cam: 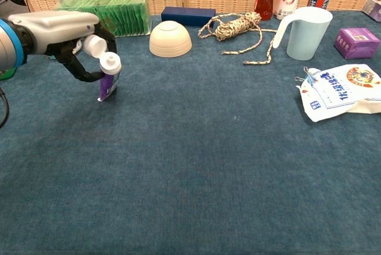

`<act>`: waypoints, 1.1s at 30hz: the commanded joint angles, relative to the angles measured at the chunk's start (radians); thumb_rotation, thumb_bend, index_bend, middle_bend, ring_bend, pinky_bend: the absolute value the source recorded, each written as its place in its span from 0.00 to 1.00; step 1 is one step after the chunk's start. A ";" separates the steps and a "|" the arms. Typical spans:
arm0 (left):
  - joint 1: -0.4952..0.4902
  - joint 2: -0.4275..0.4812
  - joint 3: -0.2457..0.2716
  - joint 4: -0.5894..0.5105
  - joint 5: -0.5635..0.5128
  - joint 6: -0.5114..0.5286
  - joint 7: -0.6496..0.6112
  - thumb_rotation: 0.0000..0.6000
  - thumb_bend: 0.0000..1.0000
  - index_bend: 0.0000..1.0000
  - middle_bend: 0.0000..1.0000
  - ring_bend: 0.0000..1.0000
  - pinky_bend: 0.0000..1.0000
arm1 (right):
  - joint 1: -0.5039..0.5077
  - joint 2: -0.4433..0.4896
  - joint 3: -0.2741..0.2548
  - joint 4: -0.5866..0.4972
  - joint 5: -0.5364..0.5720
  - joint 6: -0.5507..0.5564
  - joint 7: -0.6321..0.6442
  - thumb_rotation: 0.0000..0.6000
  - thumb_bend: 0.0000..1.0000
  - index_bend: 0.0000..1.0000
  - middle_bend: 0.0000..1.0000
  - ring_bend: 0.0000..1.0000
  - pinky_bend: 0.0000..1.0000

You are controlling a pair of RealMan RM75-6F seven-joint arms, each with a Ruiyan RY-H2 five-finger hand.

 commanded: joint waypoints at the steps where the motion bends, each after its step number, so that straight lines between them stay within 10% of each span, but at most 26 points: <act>1: -0.019 -0.021 0.002 0.016 -0.019 -0.030 0.011 1.00 0.35 0.25 0.14 0.18 0.17 | -0.003 0.004 0.000 -0.004 -0.001 0.005 -0.002 1.00 0.00 0.00 0.00 0.00 0.00; 7: -0.020 -0.025 -0.006 0.017 -0.014 -0.026 -0.008 1.00 0.35 0.04 0.01 0.08 0.17 | -0.005 0.009 0.000 -0.013 -0.002 0.009 -0.008 1.00 0.00 0.00 0.00 0.00 0.00; 33: -0.018 -0.012 0.086 0.142 0.142 -0.190 -0.125 1.00 0.35 0.23 0.11 0.18 0.17 | -0.004 0.005 0.000 -0.013 0.009 0.004 -0.023 1.00 0.00 0.00 0.00 0.00 0.00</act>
